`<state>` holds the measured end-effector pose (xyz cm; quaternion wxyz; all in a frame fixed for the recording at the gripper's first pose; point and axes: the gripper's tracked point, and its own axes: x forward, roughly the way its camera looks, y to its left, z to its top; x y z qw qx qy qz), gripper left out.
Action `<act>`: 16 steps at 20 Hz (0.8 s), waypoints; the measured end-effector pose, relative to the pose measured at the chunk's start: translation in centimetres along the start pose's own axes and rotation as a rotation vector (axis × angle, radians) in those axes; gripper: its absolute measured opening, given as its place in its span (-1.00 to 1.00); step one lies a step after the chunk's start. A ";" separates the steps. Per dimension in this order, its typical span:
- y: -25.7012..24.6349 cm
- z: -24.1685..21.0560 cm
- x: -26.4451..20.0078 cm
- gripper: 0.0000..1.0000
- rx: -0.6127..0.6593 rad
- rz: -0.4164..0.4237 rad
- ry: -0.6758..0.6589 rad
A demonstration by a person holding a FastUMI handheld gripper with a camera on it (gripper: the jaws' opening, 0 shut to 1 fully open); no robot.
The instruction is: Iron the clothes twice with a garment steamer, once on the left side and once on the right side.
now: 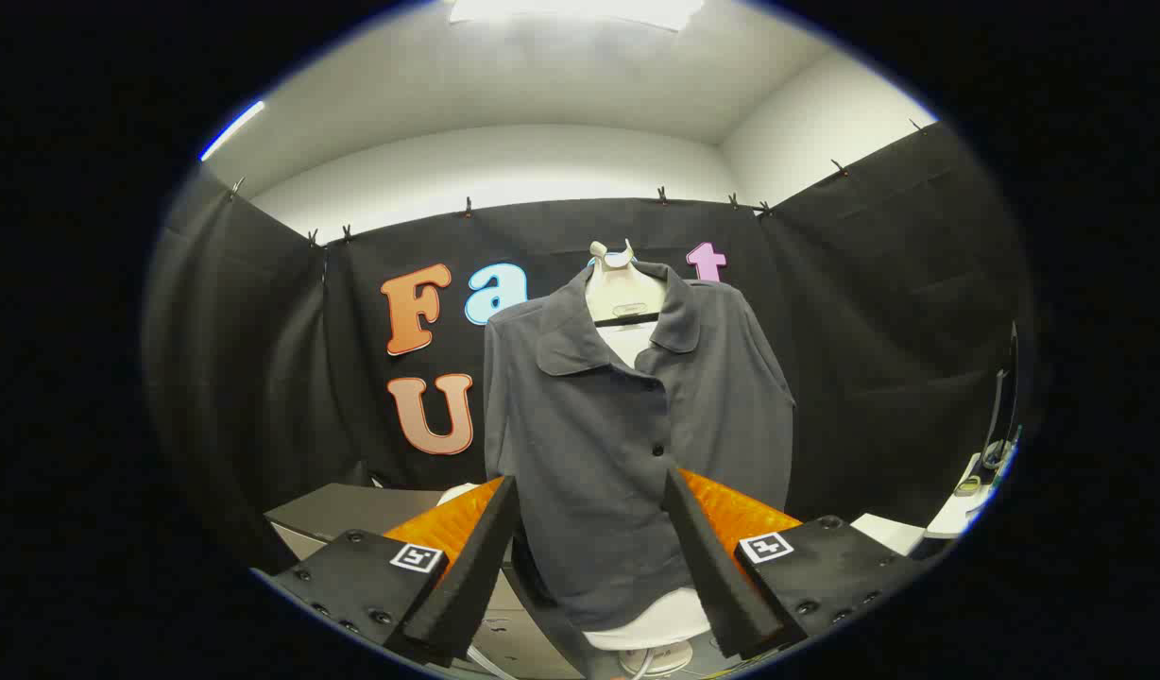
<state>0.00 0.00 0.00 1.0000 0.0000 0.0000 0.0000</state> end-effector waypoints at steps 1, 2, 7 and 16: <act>0.0 0.1 0.0 0.96 -0.001 -0.002 -0.003; 0.1 0.2 0.0 0.96 -0.002 -0.003 -0.005; 0.3 0.3 0.1 0.96 -0.006 -0.011 -0.011; 0.6 0.1 -0.2 0.96 -0.004 -0.017 -0.008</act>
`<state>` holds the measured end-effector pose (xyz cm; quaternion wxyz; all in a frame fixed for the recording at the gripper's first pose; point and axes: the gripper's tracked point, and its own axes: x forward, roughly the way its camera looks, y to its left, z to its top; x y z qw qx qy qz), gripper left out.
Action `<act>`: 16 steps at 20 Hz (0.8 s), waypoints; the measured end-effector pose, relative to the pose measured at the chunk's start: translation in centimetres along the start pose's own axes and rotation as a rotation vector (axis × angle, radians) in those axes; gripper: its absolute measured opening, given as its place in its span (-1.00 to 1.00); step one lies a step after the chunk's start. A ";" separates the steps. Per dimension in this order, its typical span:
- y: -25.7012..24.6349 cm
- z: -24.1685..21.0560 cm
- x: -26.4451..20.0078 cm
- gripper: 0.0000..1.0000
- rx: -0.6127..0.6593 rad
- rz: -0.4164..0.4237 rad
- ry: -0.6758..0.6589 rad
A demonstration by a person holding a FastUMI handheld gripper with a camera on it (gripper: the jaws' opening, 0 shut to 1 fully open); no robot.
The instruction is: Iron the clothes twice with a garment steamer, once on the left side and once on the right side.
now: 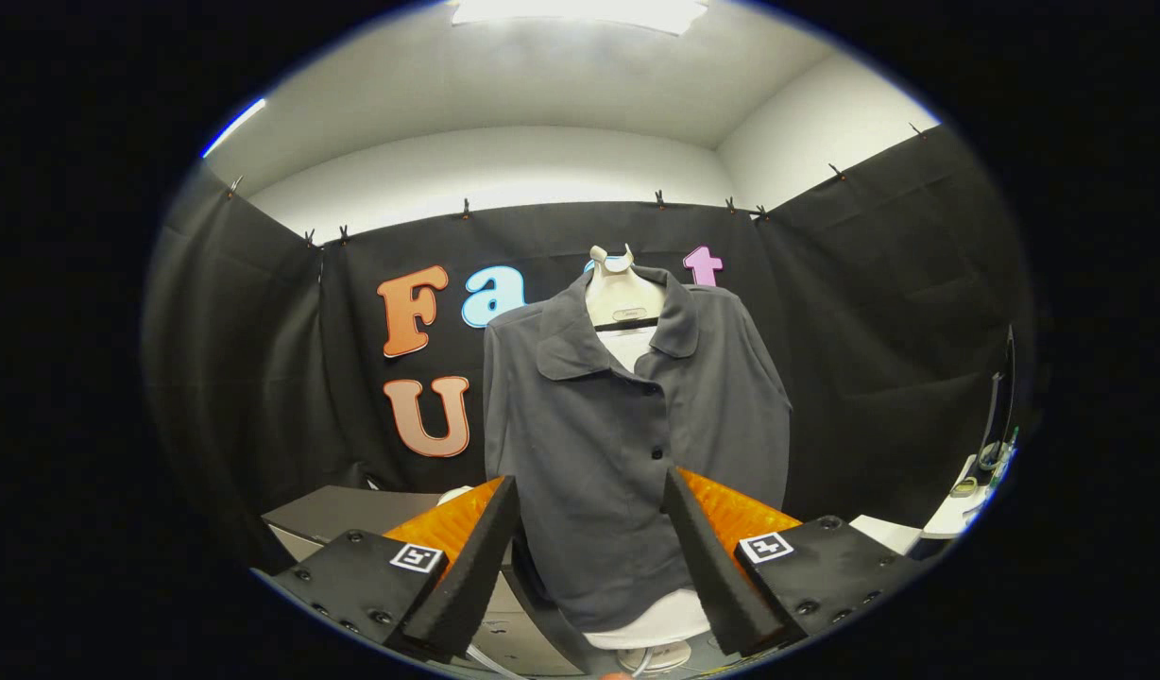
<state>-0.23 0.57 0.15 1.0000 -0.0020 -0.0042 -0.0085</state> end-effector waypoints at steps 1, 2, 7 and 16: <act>0.1 0.0 0.0 0.96 0.000 0.002 0.001; 0.3 0.1 0.0 0.96 0.001 0.003 0.000; 1.5 0.9 -0.5 0.96 0.038 0.020 -0.027; 7.8 0.7 1.2 0.96 0.122 0.159 0.041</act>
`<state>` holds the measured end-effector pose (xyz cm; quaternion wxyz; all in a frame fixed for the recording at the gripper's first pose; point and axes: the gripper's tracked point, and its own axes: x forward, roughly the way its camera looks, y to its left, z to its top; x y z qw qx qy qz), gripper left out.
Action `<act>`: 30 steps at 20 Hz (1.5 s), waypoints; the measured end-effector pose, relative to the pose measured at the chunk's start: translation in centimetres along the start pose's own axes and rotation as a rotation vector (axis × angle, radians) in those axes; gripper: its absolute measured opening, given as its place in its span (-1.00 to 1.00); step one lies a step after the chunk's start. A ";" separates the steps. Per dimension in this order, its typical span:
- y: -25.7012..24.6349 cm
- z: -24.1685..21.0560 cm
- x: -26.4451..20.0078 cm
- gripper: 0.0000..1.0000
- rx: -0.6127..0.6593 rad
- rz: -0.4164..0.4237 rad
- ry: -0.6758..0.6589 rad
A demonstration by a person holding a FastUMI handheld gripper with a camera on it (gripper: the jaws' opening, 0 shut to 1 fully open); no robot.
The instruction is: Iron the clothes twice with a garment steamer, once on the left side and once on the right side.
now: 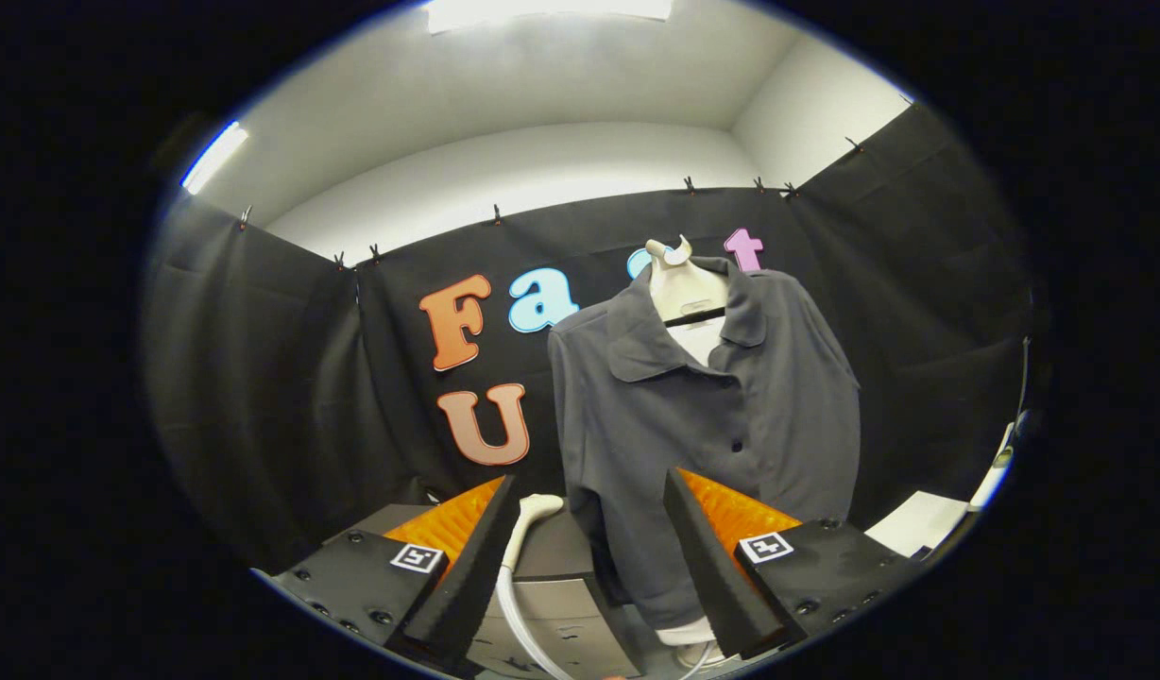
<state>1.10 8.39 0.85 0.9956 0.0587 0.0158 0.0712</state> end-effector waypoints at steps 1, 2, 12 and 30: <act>0.8 -0.3 0.6 0.96 0.012 0.013 0.017; 1.4 -0.5 1.2 0.96 0.019 0.024 0.030; 11.5 -5.1 9.3 0.96 -0.094 0.117 0.179; 13.1 -20.7 29.3 0.98 -0.235 -0.028 0.670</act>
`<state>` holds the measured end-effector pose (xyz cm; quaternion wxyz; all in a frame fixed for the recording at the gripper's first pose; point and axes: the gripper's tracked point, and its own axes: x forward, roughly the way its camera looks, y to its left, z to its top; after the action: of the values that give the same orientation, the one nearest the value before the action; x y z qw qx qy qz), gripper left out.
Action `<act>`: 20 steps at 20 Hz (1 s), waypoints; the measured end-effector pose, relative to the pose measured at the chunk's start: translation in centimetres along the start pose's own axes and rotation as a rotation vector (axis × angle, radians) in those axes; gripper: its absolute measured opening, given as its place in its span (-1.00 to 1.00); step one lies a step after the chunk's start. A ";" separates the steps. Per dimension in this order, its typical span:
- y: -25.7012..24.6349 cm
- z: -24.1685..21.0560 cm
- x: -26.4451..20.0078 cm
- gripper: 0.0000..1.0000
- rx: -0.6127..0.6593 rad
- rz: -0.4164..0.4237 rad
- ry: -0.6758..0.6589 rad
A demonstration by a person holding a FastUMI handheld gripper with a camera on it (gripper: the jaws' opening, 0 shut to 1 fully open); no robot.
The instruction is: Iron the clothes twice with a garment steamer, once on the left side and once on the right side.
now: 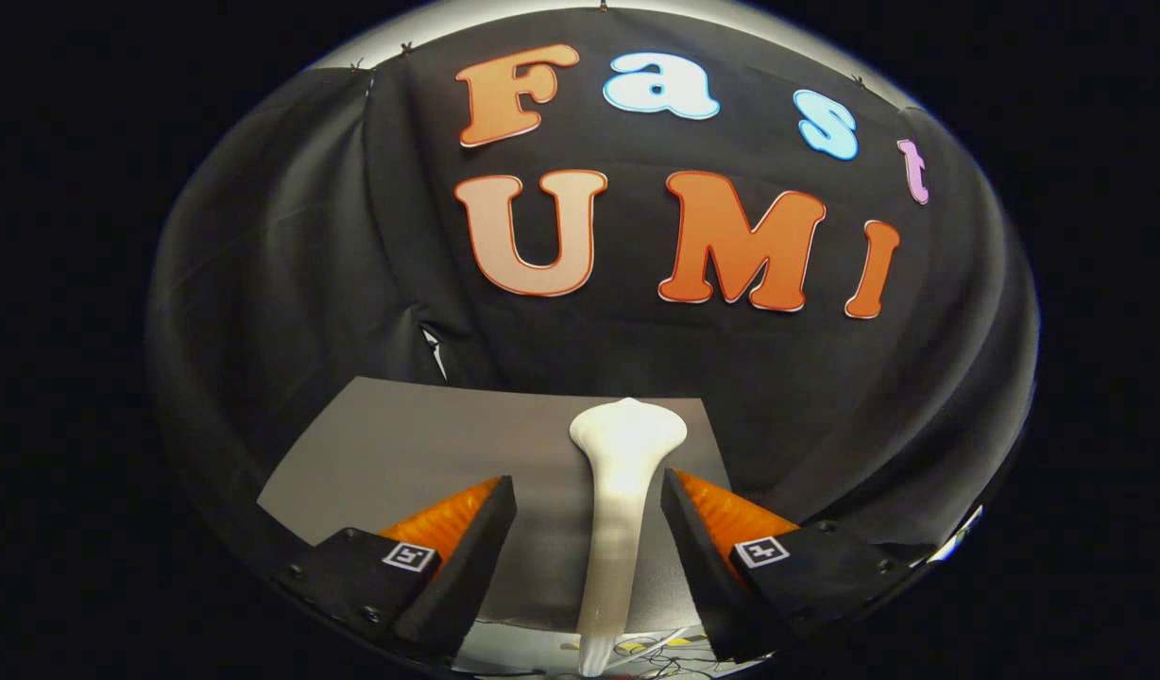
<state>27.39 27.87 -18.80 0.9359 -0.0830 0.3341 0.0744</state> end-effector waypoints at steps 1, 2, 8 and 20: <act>-0.4 -0.3 1.0 0.98 0.009 -0.005 0.021; -0.6 -0.7 1.9 0.98 0.014 -0.010 0.042; -0.9 -3.3 4.9 0.99 0.058 -0.012 0.135; -1.8 -5.6 7.2 0.60 0.077 -0.052 0.223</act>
<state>29.75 25.60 -27.48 0.8971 -0.0633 0.4364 0.0276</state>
